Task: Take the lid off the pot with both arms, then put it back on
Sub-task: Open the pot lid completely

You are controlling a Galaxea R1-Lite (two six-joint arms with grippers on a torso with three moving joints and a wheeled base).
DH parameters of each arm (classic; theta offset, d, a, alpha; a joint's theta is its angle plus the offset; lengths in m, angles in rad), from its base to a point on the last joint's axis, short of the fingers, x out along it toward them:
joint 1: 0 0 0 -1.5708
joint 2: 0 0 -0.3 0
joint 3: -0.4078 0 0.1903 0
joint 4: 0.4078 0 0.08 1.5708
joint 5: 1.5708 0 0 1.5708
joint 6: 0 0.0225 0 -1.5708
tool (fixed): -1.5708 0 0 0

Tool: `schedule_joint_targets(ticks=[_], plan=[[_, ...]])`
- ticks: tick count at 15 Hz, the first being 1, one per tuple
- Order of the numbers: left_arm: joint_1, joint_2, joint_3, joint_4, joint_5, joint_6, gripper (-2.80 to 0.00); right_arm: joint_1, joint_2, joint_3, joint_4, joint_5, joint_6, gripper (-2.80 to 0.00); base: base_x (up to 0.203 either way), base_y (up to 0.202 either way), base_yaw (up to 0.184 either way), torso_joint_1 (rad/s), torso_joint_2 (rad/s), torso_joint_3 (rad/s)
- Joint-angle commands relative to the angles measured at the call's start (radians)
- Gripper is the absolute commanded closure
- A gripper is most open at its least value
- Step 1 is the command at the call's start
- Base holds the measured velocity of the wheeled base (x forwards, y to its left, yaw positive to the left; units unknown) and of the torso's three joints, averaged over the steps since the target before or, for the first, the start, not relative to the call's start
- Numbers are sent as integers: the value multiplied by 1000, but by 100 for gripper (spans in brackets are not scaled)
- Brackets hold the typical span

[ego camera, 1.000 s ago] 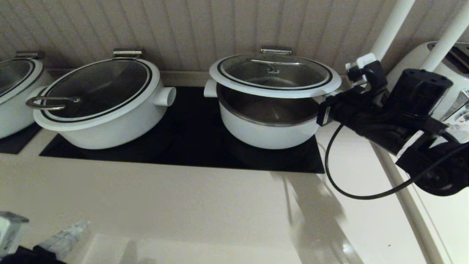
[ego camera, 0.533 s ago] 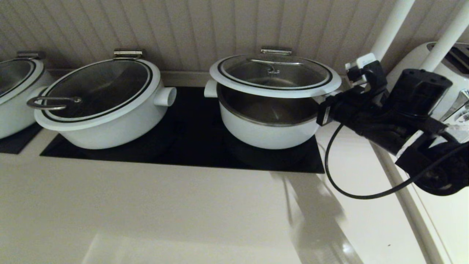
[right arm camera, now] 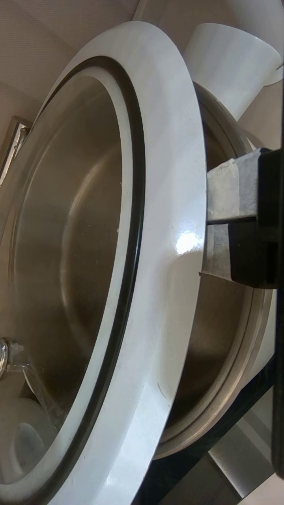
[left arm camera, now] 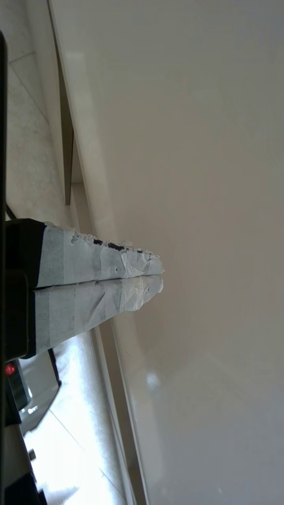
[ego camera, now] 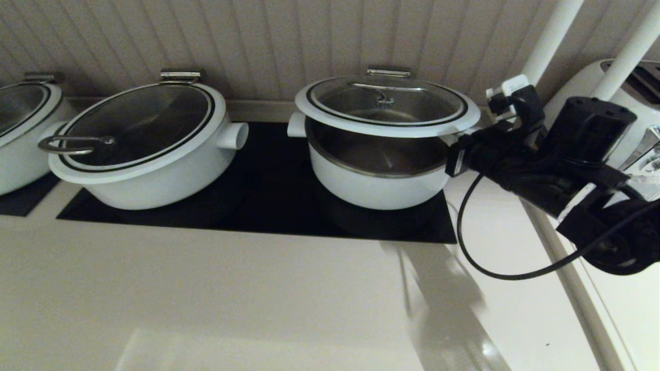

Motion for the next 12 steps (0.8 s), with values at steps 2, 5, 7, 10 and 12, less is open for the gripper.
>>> schedule_joint_targets(ticks=[2,5,7,10,12], plan=[[0,5,0,-1,1,-2,0,1,-2,1,-8,0,-2,0,0,0,0,0,0,0],[0,5,0,-2,10,-5,0,1,0,1,-8,2,0,0,0,0,0,0,0,0],[-1,5,0,-3,10,-7,0,2,3,1,-8,2,-2,0,0,0,0,0,0,0],[0,5,0,-3,10,-8,0,1,1,1,-8,2,-2,0,0,0,0,0,0,0],[0,5,0,-3,10,-10,0,2,1,1,-8,2,-2,0,0,0,0,0,0,0]])
